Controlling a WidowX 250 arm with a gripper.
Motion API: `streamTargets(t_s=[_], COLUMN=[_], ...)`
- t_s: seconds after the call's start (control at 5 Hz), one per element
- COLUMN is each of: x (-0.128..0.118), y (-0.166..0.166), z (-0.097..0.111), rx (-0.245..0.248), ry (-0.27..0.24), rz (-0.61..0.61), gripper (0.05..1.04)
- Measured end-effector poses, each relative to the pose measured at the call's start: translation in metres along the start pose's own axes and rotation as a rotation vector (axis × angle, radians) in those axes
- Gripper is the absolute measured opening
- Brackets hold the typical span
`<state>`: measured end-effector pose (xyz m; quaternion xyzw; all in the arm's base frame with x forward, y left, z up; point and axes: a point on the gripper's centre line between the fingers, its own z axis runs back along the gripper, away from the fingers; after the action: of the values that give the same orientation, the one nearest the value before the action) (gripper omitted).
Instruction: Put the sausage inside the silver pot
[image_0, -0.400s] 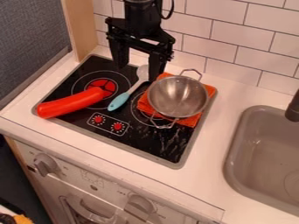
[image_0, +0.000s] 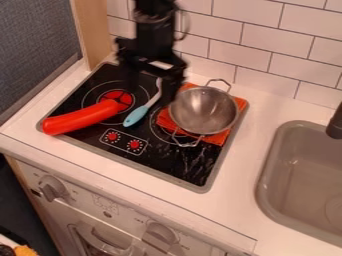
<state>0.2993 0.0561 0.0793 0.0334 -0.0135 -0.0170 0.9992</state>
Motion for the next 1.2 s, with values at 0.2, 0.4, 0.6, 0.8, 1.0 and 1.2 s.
streamTargets(t_s=[0.2,0.4,0.6,0.8,1.0,1.2], x=[-0.008,-0.018,-0.02,-0.018,-0.018,-0.017], y=[0.02,0.045,0.047,0.054,0.065,0.072], z=[-0.008,-0.016,-0.035,-0.046,-0.056,-0.062], rx=[0.045,0.07,0.085,0.075,0.09,0.101], ry=[0.009,0.015,0.102,0.135,0.177,0.218], rz=[-0.052,-0.087,-0.143,-0.142,-0.115,-0.091], gripper=[1.001,1.0,1.001,1.0,1.001,1.001])
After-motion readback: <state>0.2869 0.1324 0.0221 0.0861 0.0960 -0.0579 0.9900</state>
